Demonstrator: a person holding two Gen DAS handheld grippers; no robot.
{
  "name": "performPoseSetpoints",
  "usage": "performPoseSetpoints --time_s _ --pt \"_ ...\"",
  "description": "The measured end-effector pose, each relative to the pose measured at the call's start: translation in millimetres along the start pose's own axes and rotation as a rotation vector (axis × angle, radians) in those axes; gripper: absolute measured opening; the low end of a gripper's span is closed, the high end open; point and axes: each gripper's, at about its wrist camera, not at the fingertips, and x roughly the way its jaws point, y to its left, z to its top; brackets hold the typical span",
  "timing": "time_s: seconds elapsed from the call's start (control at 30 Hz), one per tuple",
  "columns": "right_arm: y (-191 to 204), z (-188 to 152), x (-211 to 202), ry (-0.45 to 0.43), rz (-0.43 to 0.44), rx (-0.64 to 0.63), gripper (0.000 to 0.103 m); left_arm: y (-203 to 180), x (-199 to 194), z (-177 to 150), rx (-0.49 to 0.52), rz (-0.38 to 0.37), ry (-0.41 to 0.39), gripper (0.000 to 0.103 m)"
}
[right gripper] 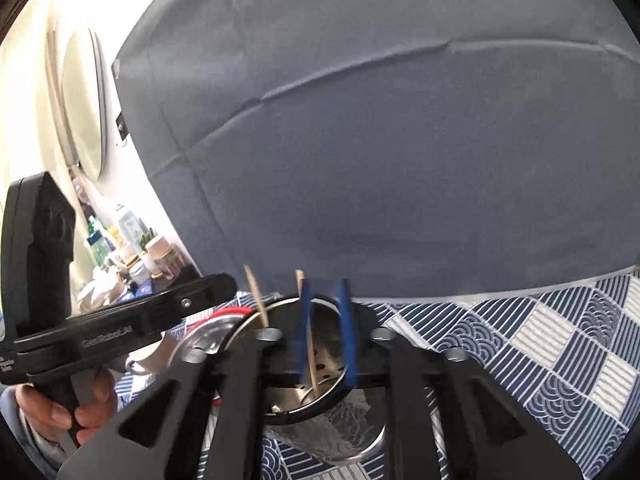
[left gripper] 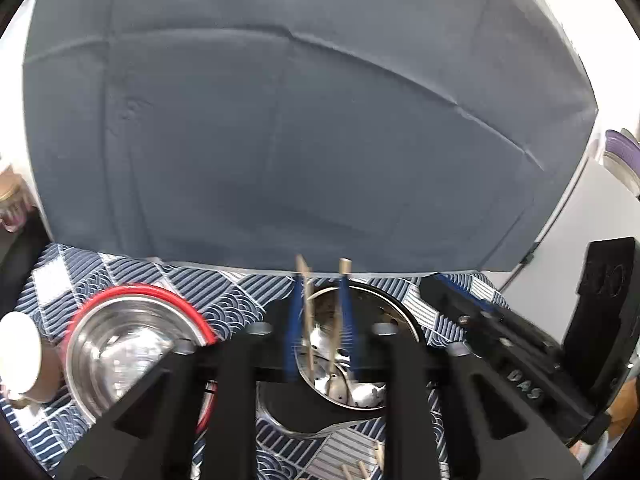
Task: Organize utensils
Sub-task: 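Open both tools to drop the chopsticks into the black holder, then lower both tools to the remaining chopsticks and close each on one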
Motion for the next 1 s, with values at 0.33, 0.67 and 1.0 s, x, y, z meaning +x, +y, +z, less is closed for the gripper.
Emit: performPoseSetpoints --time_s 0.33,0.67,1.0 --pt "12 29 -48 -0.024 -0.136 0.057 0.085 -9 -56 14 0.033 0.071 -0.045 0.089" --pt "25 33 -93 0.055 -0.273 0.041 0.090 -27 -86 4 0.082 0.114 0.031 0.097" --pt "8 -30 -97 0.226 -0.325 0.080 0.090 -13 -64 -55 0.050 0.158 0.207 0.097"
